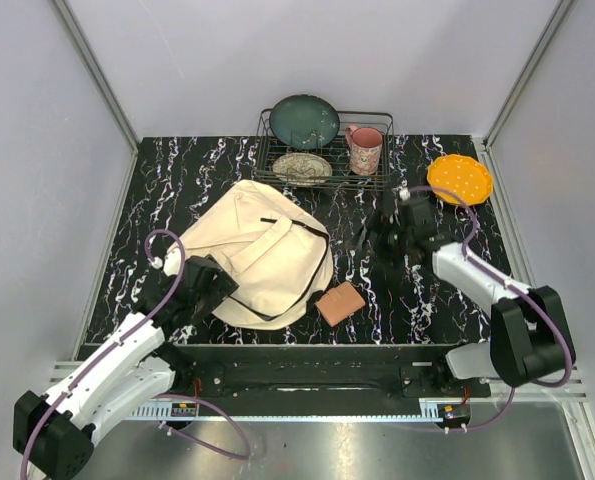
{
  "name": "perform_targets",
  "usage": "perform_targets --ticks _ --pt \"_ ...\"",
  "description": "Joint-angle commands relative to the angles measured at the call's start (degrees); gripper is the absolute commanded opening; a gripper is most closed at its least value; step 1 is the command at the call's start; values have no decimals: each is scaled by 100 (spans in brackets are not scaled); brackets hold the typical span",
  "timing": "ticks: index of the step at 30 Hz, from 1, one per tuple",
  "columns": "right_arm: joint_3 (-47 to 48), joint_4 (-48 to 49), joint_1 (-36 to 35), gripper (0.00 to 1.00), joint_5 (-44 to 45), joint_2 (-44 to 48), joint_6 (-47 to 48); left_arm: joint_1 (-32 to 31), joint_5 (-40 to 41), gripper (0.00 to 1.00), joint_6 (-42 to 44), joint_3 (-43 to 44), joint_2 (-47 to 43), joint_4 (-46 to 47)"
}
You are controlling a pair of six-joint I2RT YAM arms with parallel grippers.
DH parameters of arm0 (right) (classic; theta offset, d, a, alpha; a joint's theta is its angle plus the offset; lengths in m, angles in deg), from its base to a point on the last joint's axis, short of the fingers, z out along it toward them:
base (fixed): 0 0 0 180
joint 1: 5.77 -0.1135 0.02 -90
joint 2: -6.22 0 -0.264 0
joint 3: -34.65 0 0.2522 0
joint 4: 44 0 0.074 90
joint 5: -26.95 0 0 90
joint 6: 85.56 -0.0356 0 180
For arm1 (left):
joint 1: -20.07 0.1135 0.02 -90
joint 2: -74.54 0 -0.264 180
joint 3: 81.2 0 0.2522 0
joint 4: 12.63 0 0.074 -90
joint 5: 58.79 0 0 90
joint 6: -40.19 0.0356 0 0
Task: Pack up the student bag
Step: Move the personal item to the center of the board.
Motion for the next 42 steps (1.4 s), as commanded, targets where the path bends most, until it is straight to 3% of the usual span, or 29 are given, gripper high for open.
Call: perform_targets --ticks 1,6,15,21,34,35,36,42 --pt "-1438 57 -118 95 -291 775 -876 106 -215 99 168 -62 67 536" --pt "-2145 251 -232 93 -406 1393 -1220 150 -304 99 352 -54 173 755" --pt "-1883 1129 -294 93 -871 445 36 159 -435 99 713 113 357 853" --pt "-1741 1429 -373 76 -1557 -250 397 159 -523 99 757 105 393 914" --pt "-2119 1130 -514 49 -1636 145 458 167 -708 99 906 157 770 1160" --pt "-2128 1148 -523 45 -1671 128 450 167 -717 99 924 157 832 1160" --pt "-2145 1218 -523 30 -1732 75 423 167 -726 99 932 175 858 1178" --pt "-2206 1823 -593 29 -2137 -153 134 167 -761 99 1003 192 929 1204"
